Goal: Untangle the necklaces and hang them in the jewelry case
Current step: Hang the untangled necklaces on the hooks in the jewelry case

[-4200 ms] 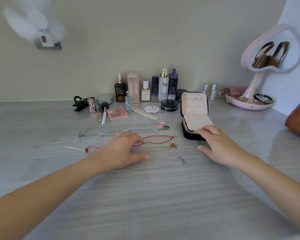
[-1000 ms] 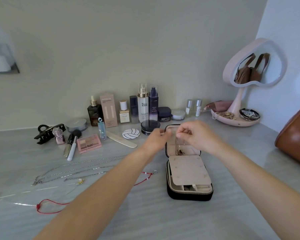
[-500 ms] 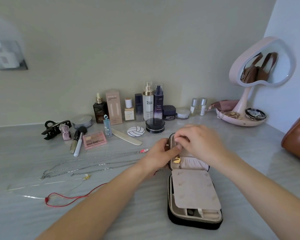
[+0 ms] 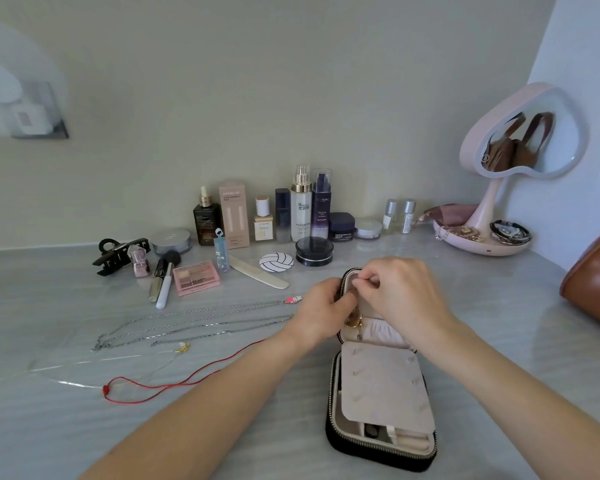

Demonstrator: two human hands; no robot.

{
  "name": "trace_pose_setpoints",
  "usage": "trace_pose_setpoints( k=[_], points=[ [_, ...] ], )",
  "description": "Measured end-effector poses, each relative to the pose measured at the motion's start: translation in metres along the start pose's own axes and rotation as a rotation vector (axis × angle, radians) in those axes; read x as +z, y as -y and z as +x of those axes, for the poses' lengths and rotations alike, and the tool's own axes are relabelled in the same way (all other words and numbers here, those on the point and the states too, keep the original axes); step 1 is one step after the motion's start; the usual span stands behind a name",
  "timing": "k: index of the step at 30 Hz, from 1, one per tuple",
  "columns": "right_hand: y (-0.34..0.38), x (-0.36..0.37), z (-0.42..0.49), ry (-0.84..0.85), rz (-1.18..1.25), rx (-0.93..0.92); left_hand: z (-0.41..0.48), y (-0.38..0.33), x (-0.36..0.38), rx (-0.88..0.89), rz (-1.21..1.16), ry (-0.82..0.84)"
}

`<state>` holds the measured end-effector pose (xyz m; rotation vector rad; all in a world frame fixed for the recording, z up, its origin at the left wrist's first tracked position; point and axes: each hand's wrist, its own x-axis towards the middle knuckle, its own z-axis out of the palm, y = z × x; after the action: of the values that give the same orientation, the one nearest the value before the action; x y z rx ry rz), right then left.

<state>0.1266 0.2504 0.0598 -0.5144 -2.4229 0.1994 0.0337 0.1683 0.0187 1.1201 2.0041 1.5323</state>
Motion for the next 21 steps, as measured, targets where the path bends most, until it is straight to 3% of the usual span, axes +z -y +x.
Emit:
trace_pose_setpoints(
  k=[11,16,21],
  points=[
    [-0.01,-0.002,-0.014,-0.019,-0.028,0.027,-0.007,-0.003,-0.001,-0.03,0.025,-0.022],
    [-0.01,0.001,-0.03,0.112,0.053,0.094,-0.008,-0.001,-0.005,-0.054,0.085,0.031],
    [-0.01,-0.003,-0.036,0.195,0.062,0.121,-0.018,0.002,-0.009,-0.145,-0.068,0.104]
  ],
)
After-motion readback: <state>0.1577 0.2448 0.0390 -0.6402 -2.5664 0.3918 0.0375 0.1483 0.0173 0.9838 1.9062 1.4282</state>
